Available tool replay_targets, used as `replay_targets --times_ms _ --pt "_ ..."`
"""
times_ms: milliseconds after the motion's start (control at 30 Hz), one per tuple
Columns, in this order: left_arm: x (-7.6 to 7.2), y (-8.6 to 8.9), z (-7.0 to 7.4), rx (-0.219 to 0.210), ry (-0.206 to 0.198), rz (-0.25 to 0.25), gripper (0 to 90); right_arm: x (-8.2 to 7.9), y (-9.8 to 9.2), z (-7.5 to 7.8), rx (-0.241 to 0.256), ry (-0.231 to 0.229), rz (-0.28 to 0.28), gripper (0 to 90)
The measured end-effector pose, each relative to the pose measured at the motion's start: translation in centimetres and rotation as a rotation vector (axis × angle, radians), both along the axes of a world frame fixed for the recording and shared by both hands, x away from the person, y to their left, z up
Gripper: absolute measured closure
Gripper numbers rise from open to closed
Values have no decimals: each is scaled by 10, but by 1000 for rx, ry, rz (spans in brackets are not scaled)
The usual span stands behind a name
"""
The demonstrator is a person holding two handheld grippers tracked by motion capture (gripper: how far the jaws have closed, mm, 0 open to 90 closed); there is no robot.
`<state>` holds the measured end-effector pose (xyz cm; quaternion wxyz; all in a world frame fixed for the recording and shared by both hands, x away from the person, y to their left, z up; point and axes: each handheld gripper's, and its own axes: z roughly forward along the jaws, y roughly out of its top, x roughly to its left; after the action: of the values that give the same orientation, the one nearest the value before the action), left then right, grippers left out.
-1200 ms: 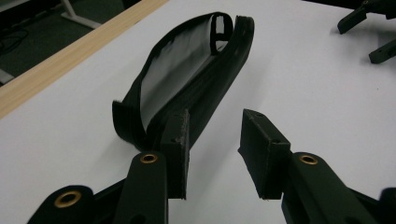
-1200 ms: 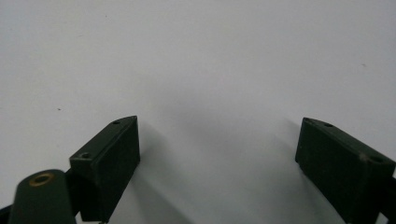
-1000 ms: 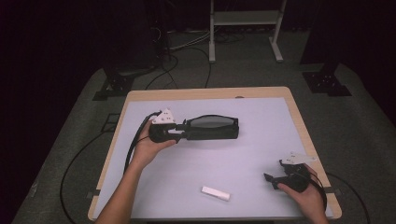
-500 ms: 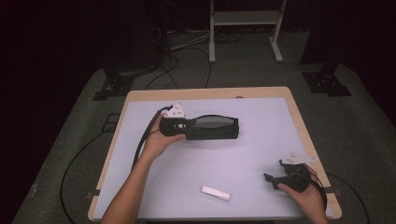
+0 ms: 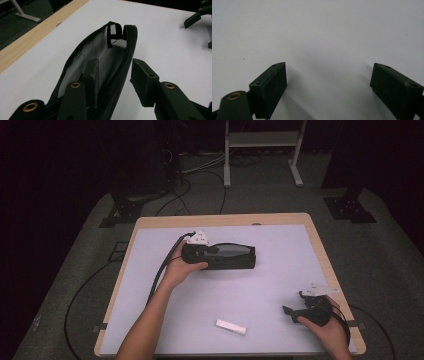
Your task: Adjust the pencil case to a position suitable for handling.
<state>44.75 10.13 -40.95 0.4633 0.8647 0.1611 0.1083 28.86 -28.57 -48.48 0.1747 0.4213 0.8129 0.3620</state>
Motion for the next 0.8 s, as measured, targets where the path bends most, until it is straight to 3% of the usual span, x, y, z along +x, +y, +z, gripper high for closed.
replay_targets --times_ms 467,800 --pt "6 -18 -18 41 31 -24 570 0 0 0 1 1 0 127" --pt "9 -19 -23 55 47 -39 679 0 0 0 2 1 0 127"
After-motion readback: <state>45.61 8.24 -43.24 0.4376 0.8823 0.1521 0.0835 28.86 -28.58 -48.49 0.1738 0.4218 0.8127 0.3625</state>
